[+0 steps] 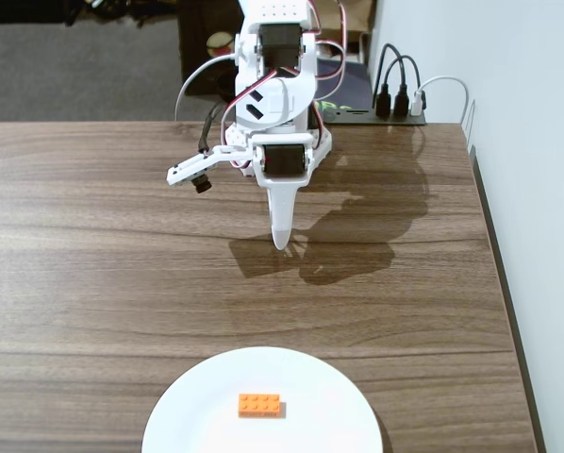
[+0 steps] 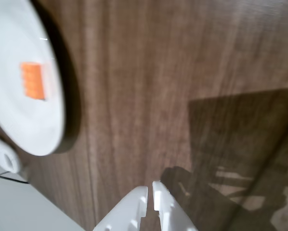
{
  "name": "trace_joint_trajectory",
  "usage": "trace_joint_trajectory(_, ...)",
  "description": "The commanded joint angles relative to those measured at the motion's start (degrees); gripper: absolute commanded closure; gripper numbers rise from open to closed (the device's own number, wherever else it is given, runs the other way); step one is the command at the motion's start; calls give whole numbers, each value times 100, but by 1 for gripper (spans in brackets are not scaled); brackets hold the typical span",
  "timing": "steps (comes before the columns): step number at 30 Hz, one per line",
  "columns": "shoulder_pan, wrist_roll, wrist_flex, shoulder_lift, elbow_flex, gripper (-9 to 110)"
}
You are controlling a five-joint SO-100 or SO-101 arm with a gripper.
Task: Grasp a lego block and put it on the plate.
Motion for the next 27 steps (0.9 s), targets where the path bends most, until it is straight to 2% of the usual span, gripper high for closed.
trace_joint_trajectory(1, 9, -26, 167, 211, -9, 101)
trace_joint_trajectory(16, 70, -44, 1705, 1872, 290, 101)
trace_joint_trajectory(27, 246, 97, 2215, 2839, 457, 101)
